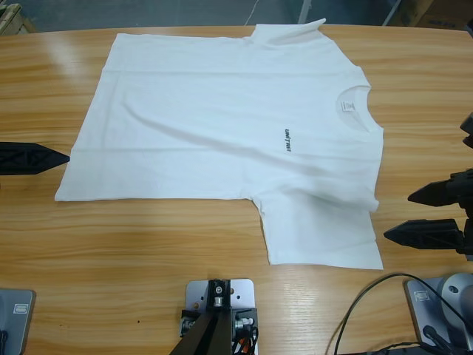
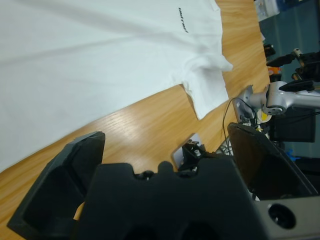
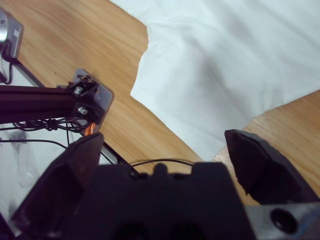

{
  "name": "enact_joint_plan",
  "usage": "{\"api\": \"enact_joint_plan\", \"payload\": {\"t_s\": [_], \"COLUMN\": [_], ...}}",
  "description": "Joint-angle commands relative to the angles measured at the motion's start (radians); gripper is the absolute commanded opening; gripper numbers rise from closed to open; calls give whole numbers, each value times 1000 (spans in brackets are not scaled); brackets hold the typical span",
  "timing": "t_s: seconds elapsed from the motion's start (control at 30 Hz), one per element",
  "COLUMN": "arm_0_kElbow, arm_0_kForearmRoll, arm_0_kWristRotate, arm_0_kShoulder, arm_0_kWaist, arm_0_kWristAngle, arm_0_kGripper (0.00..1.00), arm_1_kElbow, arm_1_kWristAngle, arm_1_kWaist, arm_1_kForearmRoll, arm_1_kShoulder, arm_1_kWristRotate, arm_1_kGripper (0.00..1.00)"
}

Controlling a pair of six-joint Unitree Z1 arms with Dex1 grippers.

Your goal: Fold clothes

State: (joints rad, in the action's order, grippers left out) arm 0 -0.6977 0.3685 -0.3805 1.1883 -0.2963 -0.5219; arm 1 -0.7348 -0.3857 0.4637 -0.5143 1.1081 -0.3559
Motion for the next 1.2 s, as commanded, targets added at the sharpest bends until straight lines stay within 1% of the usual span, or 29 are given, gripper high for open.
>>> {"api": "enact_joint_plan", "payload": {"t_s": [0.03,0.3,0.4,0.5,0.53,0.63,0.7,0.8,0.87,0.97,1.13,1.2], "arm_0_kElbow": [15,13,1,-44,-80,-181,-251,-336,-375,-388,-403,-410], "arm_0_kForearmRoll": [10,10,11,47,87,201,270,327,345,346,335,332], "arm_0_kWristRotate": [14,13,14,20,34,74,84,88,88,88,83,77], "arm_0_kShoulder": [36,45,80,147,176,230,274,351,407,474,583,619], "arm_0_kWaist": [9,9,9,11,11,9,-17,-51,-59,-60,-76,-81], "arm_0_kWristAngle": [14,16,31,103,143,268,368,470,494,521,522,522], "arm_0_kGripper": [950,950,945,922,899,904,904,904,899,899,899,877], "arm_1_kElbow": [38,38,26,-37,-63,-191,-317,-411,-432,-425,-403,-402], "arm_1_kWristAngle": [-15,-15,-9,10,37,102,169,211,216,216,214,213], "arm_1_kWaist": [-11,-12,-12,-13,-13,-12,-12,-12,-11,-12,-11,-11], "arm_1_kForearmRoll": [7,8,7,-18,-36,-121,-210,-248,-245,-226,-176,-159], "arm_1_kShoulder": [10,14,35,135,173,277,367,480,547,619,682,705], "arm_1_kWristRotate": [11,7,-14,-20,-20,-10,10,16,16,10,-20,-31], "arm_1_kGripper": [982,982,982,978,977,977,977,979,977,977,977,977]}}
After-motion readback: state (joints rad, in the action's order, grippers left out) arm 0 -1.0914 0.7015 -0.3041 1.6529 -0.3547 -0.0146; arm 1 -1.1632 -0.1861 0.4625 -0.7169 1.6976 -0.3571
